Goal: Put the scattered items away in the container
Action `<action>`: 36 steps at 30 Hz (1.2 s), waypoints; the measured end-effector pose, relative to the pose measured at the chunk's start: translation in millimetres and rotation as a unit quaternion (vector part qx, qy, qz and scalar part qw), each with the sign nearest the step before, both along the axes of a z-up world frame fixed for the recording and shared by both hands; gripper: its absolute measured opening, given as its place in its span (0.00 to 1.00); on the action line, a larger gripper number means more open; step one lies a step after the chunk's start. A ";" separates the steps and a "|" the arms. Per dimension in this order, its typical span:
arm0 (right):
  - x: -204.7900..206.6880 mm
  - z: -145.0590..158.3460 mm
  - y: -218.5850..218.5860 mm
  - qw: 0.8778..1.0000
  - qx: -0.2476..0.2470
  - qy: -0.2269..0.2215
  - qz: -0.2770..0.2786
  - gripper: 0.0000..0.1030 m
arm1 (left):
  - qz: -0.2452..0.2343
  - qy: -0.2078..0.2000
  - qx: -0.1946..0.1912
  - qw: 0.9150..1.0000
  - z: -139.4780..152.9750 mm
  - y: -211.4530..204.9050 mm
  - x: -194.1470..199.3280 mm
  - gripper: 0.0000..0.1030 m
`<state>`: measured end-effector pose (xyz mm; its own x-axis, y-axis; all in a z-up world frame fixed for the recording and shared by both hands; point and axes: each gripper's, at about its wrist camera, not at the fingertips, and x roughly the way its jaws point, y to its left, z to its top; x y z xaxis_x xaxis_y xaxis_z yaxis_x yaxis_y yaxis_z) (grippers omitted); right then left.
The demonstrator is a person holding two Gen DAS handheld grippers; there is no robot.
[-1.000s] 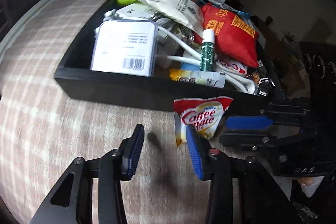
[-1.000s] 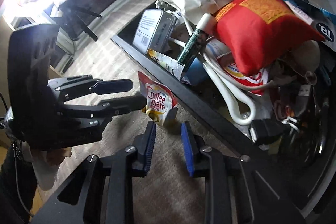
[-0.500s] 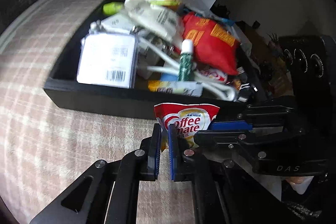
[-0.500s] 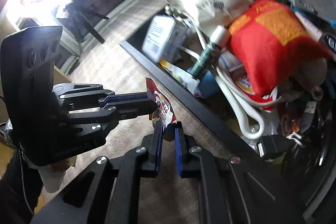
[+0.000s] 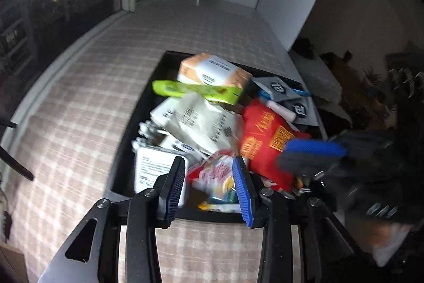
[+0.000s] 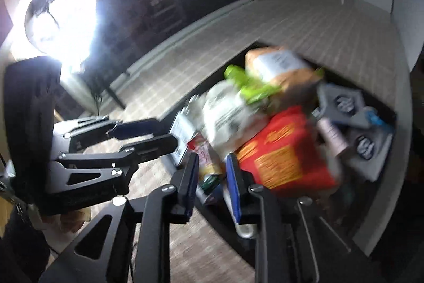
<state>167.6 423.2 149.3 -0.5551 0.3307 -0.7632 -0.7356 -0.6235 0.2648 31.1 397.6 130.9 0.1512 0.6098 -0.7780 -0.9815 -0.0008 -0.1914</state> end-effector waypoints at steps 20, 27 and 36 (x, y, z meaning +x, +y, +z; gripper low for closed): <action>36.0 42.1 -42.6 0.989 0.038 -0.016 0.140 0.64 | 0.276 0.030 -0.010 0.961 76.3 -150.5 30.4 0.74; 25.6 45.8 -69.8 0.968 0.042 -0.021 0.245 0.64 | 0.418 0.073 -0.011 0.905 87.3 -203.0 69.6 0.76; 19.9 46.5 -128.0 0.922 0.073 -0.021 0.380 0.64 | 0.587 0.056 -0.042 0.807 70.8 -277.9 104.3 0.76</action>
<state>187.5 295.2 195.8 -0.6398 -0.0412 -0.7675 -0.0789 -0.9898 0.1190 135.4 119.7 201.7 -0.5662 0.2271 -0.7924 -0.3070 -0.9502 -0.0530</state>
